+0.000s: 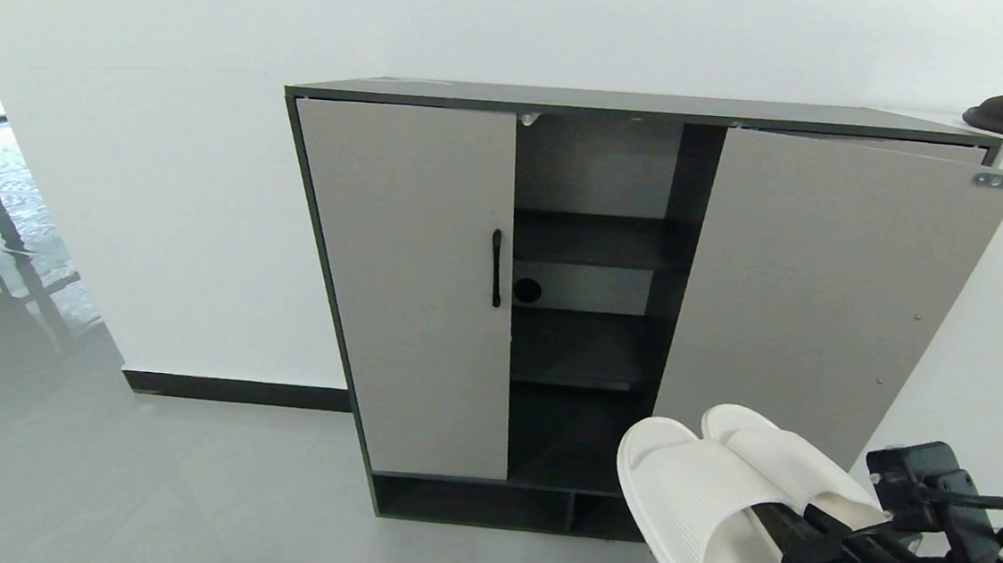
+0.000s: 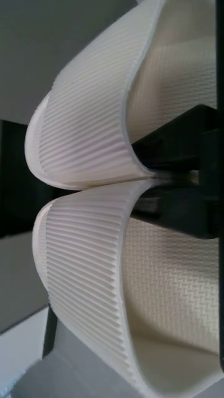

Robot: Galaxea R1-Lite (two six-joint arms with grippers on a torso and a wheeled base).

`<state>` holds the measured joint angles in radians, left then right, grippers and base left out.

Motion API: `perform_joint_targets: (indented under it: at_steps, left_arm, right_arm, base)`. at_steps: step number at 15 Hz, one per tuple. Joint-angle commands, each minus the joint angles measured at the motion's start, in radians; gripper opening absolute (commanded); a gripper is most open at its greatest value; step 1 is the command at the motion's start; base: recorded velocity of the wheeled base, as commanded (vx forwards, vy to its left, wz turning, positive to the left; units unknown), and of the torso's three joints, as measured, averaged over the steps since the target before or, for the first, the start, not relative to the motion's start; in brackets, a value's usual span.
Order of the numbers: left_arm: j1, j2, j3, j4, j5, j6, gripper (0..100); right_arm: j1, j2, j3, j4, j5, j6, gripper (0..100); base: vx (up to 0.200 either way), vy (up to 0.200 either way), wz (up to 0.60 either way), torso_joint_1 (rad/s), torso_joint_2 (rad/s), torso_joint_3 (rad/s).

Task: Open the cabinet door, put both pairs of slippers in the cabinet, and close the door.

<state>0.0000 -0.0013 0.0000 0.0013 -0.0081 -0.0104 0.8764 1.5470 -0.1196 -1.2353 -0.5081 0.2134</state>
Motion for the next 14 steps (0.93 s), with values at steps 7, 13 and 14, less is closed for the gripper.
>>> perform_joint_targets:
  at_steps: [7, 13, 14]
  left_arm:
    - [0.0, 0.003, 0.0, -0.001, 0.0, 0.006, 0]
    - [0.0, 0.003, 0.0, -0.001, 0.0, 0.006, 0]
    - [0.0, 0.003, 0.0, -0.001, 0.0, 0.007, 0]
  right_arm:
    - [-0.099, -0.001, 0.001, -0.021, -0.004, -0.035, 0]
    - [-0.24, 0.079, -0.003, -0.184, -0.004, -0.108, 0]
    - [-0.258, 0.1, -0.003, -0.219, -0.006, -0.12, 0]
  base:
    - [0.0, 0.143, 0.0, 0.003, 0.0, 0.001]
    - [0.067, 0.0, 0.0, 0.002, 0.0, 0.002]
    - [0.2, 0.0, 0.0, 0.007, 0.0, 0.002]
